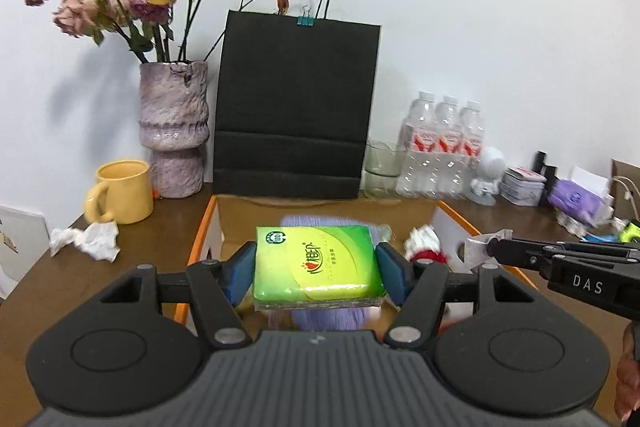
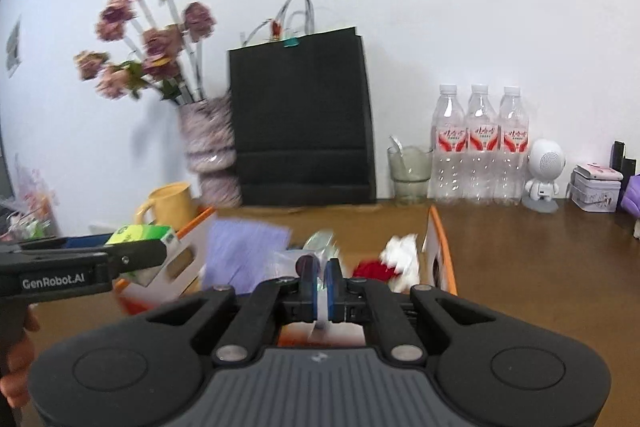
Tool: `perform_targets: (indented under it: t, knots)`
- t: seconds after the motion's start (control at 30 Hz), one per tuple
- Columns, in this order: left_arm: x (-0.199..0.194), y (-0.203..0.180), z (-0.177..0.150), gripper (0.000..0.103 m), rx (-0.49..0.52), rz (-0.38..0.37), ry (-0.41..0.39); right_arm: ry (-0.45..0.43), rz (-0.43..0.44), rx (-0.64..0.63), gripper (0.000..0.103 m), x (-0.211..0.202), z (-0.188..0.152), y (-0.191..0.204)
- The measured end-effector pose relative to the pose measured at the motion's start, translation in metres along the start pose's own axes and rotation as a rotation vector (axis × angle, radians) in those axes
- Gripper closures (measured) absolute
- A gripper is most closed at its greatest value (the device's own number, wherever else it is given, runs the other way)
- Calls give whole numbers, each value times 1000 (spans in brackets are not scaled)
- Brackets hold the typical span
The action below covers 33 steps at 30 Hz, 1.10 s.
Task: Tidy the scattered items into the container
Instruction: 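Lower the tissue pack and wrapper into the box and open both grippers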
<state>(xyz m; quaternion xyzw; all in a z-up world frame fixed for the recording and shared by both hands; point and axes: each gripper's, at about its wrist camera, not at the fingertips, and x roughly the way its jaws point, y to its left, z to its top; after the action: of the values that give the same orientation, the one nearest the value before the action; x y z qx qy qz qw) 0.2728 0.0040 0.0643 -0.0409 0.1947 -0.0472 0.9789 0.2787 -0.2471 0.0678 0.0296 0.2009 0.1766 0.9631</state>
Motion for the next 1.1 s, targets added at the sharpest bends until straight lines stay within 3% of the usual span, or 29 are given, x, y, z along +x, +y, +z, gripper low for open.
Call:
perform_targets:
  t: [0.27,0.3,0.33,0.37,0.4,0.47,0.83,1.1]
  knots:
    - [73,12,0,36,-20,47,76,76,-24,24,98,79,7,-18]
    - [77,12,-1,34,-16,55,86,97,-22,34,98,84,6,-21]
    - [79,13,-1,23,-11,56,96,120,-15,46,93,88,5,-24]
    - [80,13,-1,9,-4,54,103,144,-11,65,85,91,4,-27]
    - [79,13,-1,2,2,55,106,162,-6,81,73,92,4,-29]
    - [77,10,0,0,19,69,105,192,-2,98,3,92,5,-31]
    - [68,0,3,0,31,80,141,206,-32,28,0,74,16,-16]
    - [55,4,4,0,-46,72,150,214,-42,33,0,65,18,-12]
